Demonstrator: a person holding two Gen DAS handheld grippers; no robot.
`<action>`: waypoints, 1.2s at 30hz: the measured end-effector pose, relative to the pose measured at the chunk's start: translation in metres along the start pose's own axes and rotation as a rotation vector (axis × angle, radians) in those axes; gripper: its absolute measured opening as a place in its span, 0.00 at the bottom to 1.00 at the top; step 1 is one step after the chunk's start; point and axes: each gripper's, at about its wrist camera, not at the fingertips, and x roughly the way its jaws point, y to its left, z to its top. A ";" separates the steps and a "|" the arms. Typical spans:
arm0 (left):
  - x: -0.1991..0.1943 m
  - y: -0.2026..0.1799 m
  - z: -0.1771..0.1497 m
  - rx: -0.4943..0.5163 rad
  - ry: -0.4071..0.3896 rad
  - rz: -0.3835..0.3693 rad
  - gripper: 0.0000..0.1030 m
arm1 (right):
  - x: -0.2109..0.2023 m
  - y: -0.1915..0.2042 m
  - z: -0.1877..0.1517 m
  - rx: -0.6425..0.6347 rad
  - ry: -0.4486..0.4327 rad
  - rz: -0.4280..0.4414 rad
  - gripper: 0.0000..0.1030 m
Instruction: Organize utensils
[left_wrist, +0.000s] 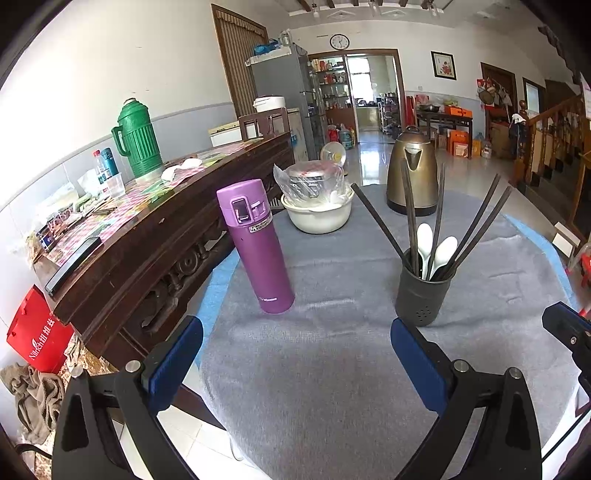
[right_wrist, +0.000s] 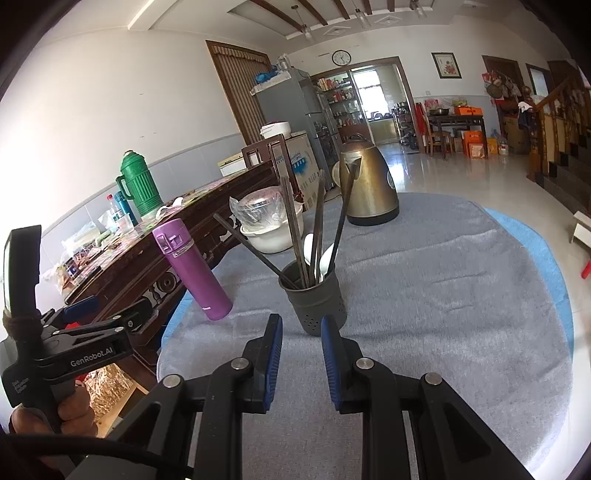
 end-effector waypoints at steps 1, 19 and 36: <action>-0.002 0.001 0.000 -0.003 -0.003 -0.001 0.98 | -0.002 0.001 0.000 -0.002 -0.002 -0.001 0.23; 0.005 0.012 0.004 -0.021 -0.008 -0.010 0.98 | 0.005 0.023 0.013 -0.049 -0.005 -0.012 0.23; -0.014 0.028 0.004 -0.038 -0.055 -0.024 0.98 | -0.010 0.040 0.017 -0.074 -0.034 -0.023 0.23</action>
